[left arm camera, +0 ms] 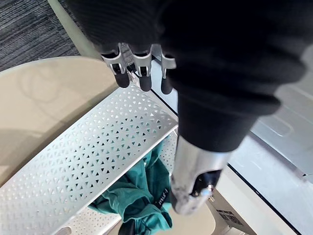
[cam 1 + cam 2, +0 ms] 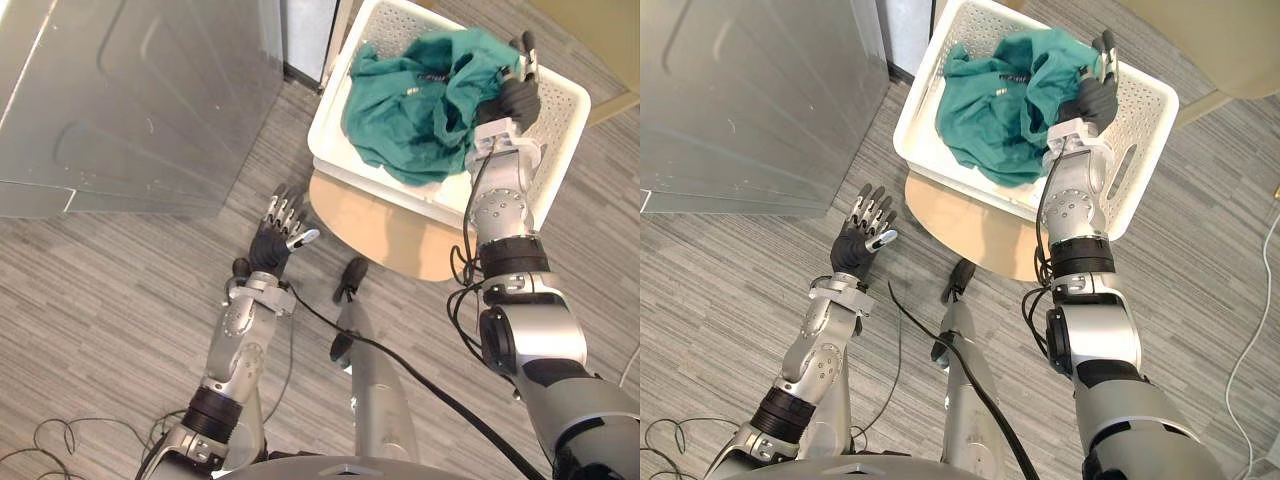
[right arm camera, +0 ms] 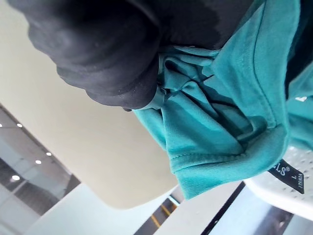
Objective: Pick up the laundry basket with both hands and put the clothes into the washing machine.
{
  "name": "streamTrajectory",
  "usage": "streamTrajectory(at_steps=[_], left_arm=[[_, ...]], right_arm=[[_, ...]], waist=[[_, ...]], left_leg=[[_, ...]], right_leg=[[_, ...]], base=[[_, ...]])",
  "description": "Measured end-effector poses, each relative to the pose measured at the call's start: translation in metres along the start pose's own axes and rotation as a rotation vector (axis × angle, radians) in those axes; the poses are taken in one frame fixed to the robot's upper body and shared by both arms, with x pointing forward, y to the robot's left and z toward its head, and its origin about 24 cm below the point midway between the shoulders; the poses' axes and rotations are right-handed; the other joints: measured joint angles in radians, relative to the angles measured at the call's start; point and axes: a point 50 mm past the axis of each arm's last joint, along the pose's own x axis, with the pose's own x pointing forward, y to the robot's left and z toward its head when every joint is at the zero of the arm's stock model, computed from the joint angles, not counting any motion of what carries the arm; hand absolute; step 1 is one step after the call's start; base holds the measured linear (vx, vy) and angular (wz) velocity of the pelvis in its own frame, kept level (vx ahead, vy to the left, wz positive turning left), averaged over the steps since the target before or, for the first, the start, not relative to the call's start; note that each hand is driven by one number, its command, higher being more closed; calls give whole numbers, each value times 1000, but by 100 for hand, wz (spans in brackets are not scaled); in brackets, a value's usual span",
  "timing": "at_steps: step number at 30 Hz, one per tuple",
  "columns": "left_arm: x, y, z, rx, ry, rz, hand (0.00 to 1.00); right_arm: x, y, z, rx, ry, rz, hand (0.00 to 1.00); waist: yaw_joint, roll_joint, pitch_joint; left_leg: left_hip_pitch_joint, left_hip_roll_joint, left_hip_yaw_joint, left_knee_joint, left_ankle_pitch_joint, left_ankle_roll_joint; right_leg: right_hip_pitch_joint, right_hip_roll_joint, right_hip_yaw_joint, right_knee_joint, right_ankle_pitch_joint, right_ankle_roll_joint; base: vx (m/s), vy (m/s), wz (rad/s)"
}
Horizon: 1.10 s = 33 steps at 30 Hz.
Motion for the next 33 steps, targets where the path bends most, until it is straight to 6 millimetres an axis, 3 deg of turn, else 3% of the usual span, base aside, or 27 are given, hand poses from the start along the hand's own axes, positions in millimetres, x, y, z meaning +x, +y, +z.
streamTrajectory(at_steps=[8,15,22,27,33], left_arm=[[7,-8,12,2,-51,-20,0],[24,-20,43,50,-176,-31,0],[35,-30,74,225,-318,-36,0],[43,-45,91,331,-402,-73,0],[66,-75,121,612,-538,-157,0]], right_arm=[[-28,21,27,95,-143,145,100],[-64,44,42,230,-259,268,100],[-86,74,55,316,-328,418,100],[-93,74,55,309,-324,443,100],[-94,82,49,298,-283,495,100]], waist=[[-18,-14,48],[-42,-24,72],[-58,-33,80],[-62,-33,80],[-86,-33,80]], left_leg=[[34,3,3,14,-13,-1],[56,5,8,16,-20,-4],[95,13,30,31,-35,-6],[101,13,31,32,-36,-7],[84,16,32,39,-34,-9]], right_leg=[[0,-15,5,86,-54,-3],[-8,-23,8,142,-80,-4],[-9,-29,33,205,-112,-2],[-22,-34,36,241,-134,-4],[-44,-33,39,250,-134,-5]], base=[[-2,3,-1],[4,-8,-2],[-5,-3,-8],[-3,-2,-1],[-10,-5,-2]])
